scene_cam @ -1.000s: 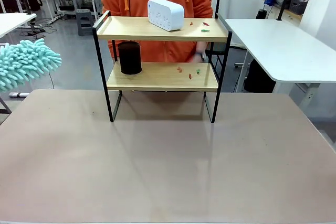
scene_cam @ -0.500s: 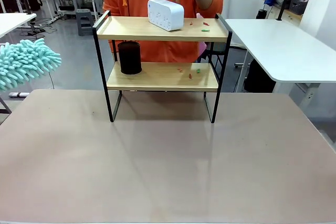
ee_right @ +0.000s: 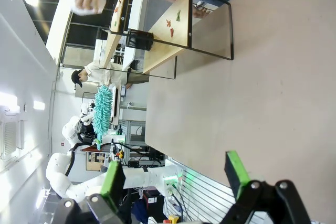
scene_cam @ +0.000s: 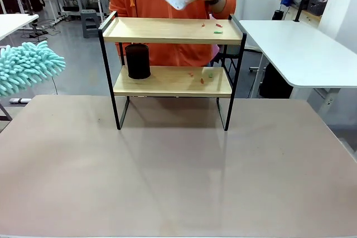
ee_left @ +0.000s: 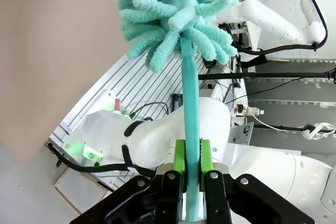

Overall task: Clean the shelf.
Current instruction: Clean the specific tier of the Shelf with the Duster once objects are removed.

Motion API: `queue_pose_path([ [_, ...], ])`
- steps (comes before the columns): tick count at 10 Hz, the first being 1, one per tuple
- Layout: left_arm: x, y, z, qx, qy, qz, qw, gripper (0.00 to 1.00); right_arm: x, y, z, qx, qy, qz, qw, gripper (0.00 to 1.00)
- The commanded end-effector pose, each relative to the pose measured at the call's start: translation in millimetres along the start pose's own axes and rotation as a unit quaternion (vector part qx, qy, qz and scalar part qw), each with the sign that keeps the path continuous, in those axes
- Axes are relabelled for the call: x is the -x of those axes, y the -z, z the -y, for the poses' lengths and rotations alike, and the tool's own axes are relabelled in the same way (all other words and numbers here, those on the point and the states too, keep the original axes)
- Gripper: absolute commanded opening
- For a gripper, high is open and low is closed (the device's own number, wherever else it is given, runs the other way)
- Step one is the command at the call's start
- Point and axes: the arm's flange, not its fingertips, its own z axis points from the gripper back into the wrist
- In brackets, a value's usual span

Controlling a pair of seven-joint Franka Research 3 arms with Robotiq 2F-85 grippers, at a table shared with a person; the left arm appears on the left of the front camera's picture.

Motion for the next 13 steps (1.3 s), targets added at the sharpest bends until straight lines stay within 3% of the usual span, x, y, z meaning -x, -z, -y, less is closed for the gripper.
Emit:
queue_pose_path([
  [1, 0, -3, 5, 0.005, 0.0, 0.011, 1.0, 0.0, -2, 1, -2, -0.009, -0.013, 0.007, 1.0, 1.0],
  [2, 0, -3, 5, 0.005, 0.0, 0.011, 1.0, 0.0, -2, 1, -2, -0.009, -0.013, 0.007, 1.0, 1.0],
  [3, 0, 0, 0, 0.0, 0.0, 0.0, 1.0, 0.13, -2, 1, -2, -0.009, -0.013, 0.007, 1.0, 1.0],
  [5, -24, -34, 61, -0.035, -0.054, 0.035, 0.997, 0.13, -2, 1, -2, -0.009, -0.013, 0.007, 1.0, 1.0],
  [8, -121, -72, 158, -0.145, -0.073, 0.074, 0.984, 0.13, -2, 1, -2, -0.009, -0.013, 0.007, 1.0, 1.0],
  [9, -152, -64, 182, -0.155, -0.052, 0.084, 0.983, 0.13, -2, 1, -2, -0.009, -0.013, 0.007, 1.0, 1.0],
  [12, -233, 31, 253, -0.203, 0.033, 0.052, 0.977, 0.13, -2, 1, -2, -0.009, -0.013, 0.007, 1.0, 1.0],
  [13, -249, 66, 260, -0.211, 0.037, 0.003, 0.977, 0.13, -2, 1, -2, -0.009, -0.013, 0.007, 1.0, 1.0],
])
